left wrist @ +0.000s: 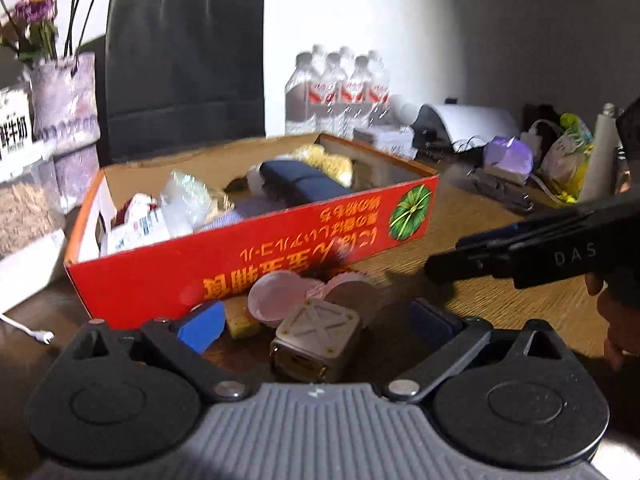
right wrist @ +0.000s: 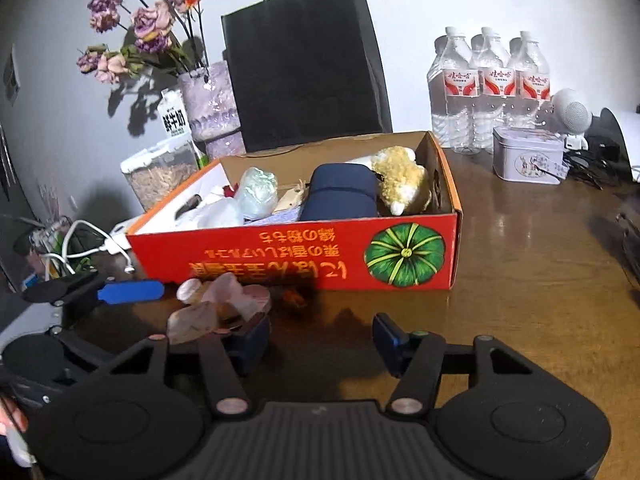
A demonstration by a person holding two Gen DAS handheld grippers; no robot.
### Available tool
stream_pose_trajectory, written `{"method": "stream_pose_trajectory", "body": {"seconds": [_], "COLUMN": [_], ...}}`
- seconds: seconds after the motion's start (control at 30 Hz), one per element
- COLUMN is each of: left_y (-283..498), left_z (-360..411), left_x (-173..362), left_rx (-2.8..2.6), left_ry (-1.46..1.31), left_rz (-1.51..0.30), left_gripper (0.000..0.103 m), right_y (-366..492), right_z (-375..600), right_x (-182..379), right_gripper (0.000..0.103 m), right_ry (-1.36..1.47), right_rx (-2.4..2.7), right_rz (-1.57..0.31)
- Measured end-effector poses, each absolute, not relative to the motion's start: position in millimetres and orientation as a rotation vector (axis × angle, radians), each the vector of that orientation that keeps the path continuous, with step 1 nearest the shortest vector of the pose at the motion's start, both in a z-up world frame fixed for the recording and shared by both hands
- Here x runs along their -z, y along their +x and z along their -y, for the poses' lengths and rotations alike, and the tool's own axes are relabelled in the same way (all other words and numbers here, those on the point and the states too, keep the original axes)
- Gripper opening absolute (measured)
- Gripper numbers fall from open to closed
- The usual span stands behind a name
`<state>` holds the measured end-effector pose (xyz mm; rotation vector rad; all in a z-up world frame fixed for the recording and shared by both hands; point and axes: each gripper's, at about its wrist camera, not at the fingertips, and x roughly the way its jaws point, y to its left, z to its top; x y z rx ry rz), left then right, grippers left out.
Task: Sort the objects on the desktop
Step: 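Grasp the small beige cube with the left tool while the right grasps a white lid, then carry the cube into the box with the left tool while the right carries the lid there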
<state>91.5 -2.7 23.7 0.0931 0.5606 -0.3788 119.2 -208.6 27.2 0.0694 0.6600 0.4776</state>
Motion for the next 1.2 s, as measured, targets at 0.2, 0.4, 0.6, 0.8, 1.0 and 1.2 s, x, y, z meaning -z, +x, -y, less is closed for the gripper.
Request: {"method": "stream_pose_trajectory", "body": {"seconds": [0.2,0.4,0.6,0.8,1.0,1.2], "left_y": [96,103,93,58,14,-21], "left_z": [4,-2,-2,5,3,-1], "left_x": [-16,-8,-8,-14,-21,-39], "left_rx": [0.427,0.449,0.445,0.408,0.379,0.380], "left_ry": [0.083,0.049,0.043,-0.004,-0.072,-0.129], "left_rz": [-0.572,-0.637,-0.632,-0.655,-0.646,-0.608], "left_gripper": [0.087,0.044,0.041,0.040,0.040,0.040], "right_y": [140,158,141,101,55,18], "right_z": [200,177,168,177,206,247], "right_x": [-19,-8,-9,-18,-25,-17], "right_gripper": [0.052,0.033,0.011,0.009,0.009,0.009], "right_ry": [0.090,0.090,0.049,-0.031,-0.038,0.113], "right_rx": [-0.598,-0.658,-0.694,-0.584,-0.473,-0.425], "right_rz": [-0.695,-0.727,-0.680,-0.599,-0.550,-0.610]}}
